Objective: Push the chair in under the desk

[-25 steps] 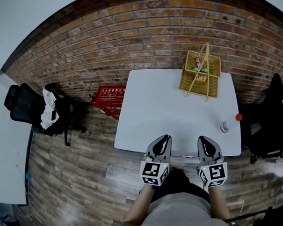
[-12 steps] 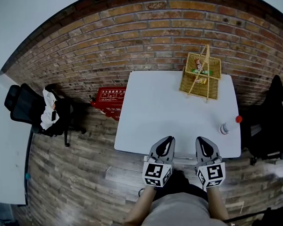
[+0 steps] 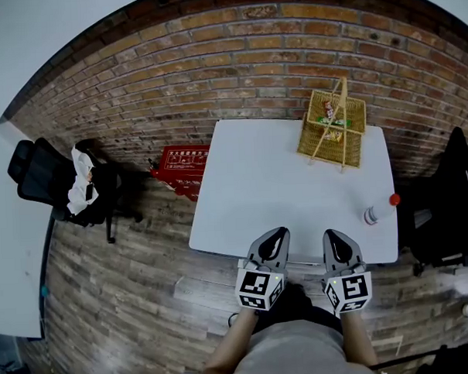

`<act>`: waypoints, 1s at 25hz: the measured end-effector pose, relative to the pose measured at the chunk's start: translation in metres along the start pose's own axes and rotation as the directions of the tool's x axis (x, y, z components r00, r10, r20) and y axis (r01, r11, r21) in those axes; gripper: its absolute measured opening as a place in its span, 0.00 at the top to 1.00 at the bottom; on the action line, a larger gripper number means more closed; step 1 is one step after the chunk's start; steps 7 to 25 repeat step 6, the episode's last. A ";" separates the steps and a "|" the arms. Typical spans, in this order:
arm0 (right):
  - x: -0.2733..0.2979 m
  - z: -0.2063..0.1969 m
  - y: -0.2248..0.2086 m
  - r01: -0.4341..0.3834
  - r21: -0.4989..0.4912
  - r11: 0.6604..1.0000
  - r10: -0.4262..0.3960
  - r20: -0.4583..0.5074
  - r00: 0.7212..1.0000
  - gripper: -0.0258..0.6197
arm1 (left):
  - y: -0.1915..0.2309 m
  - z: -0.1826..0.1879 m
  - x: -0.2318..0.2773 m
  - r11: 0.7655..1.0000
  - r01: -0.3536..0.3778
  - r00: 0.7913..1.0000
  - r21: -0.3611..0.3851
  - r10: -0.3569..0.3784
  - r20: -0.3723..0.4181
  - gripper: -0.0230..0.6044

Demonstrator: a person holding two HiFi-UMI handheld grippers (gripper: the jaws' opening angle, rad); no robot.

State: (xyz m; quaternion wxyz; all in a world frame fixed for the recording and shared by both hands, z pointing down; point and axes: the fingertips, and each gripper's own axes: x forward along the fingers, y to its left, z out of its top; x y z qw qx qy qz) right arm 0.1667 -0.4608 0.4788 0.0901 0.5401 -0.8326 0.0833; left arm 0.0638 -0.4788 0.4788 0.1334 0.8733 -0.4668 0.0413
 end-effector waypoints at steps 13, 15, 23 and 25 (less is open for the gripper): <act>0.001 0.000 0.001 -0.002 0.004 1.000 0.002 0.003 1.000 0.94 | -0.001 -0.003 -0.002 1.000 0.004 1.000 0.003 -0.004 -0.006 0.92; 0.001 0.000 0.001 -0.002 0.004 1.000 0.002 0.003 1.000 0.94 | -0.001 -0.003 -0.002 1.000 0.004 1.000 0.003 -0.004 -0.006 0.92; 0.001 0.000 0.001 -0.002 0.004 1.000 0.002 0.003 1.000 0.94 | -0.001 -0.003 -0.002 1.000 0.004 1.000 0.003 -0.004 -0.006 0.92; 0.001 0.000 0.001 -0.002 0.004 1.000 0.002 0.003 1.000 0.94 | -0.001 -0.003 -0.002 1.000 0.004 1.000 0.003 -0.004 -0.006 0.92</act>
